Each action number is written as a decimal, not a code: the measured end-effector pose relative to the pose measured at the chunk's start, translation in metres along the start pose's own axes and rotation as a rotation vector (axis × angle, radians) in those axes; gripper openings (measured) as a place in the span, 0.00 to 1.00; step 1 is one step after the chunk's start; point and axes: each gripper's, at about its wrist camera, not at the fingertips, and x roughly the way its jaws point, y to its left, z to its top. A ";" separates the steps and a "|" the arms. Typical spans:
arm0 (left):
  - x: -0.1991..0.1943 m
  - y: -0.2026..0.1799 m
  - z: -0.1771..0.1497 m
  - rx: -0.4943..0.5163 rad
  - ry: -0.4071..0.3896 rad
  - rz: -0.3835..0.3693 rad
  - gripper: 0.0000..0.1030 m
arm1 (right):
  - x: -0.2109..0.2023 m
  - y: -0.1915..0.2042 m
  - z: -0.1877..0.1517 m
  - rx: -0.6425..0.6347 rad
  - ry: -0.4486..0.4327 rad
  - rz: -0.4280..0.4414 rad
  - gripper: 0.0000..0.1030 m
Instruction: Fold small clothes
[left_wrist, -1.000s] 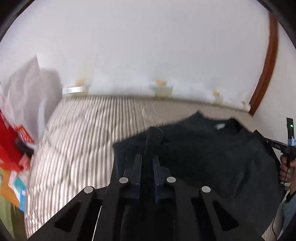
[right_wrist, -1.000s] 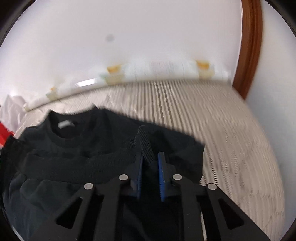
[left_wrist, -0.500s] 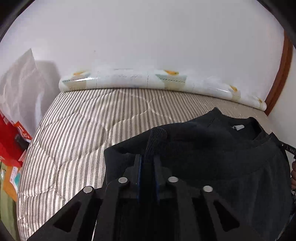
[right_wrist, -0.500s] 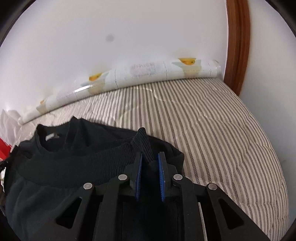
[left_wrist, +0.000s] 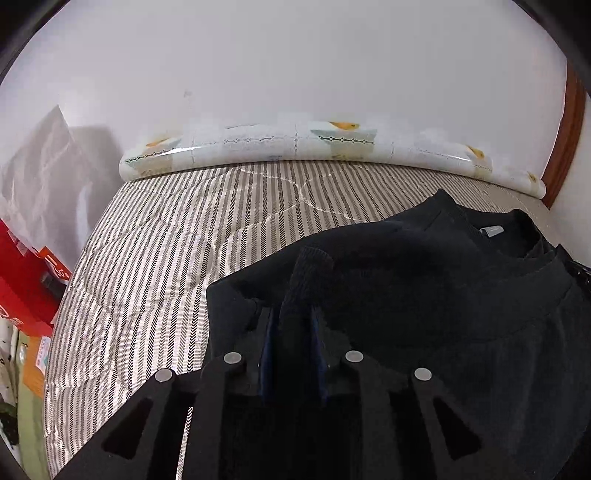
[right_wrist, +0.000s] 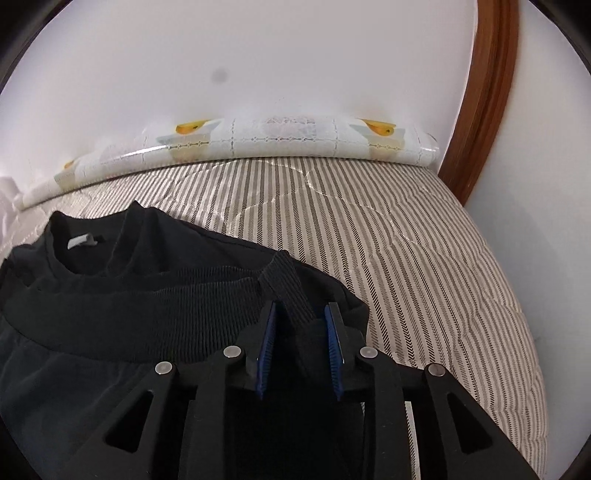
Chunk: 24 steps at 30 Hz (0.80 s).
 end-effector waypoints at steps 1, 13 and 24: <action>0.000 0.003 0.000 -0.012 0.001 -0.013 0.19 | 0.000 0.000 0.000 -0.004 -0.001 -0.004 0.25; 0.001 0.007 0.001 -0.043 0.009 -0.035 0.20 | -0.003 0.007 0.000 -0.024 -0.008 -0.048 0.28; 0.003 0.004 0.000 -0.027 0.012 -0.015 0.20 | 0.000 0.002 0.001 -0.003 0.010 -0.026 0.31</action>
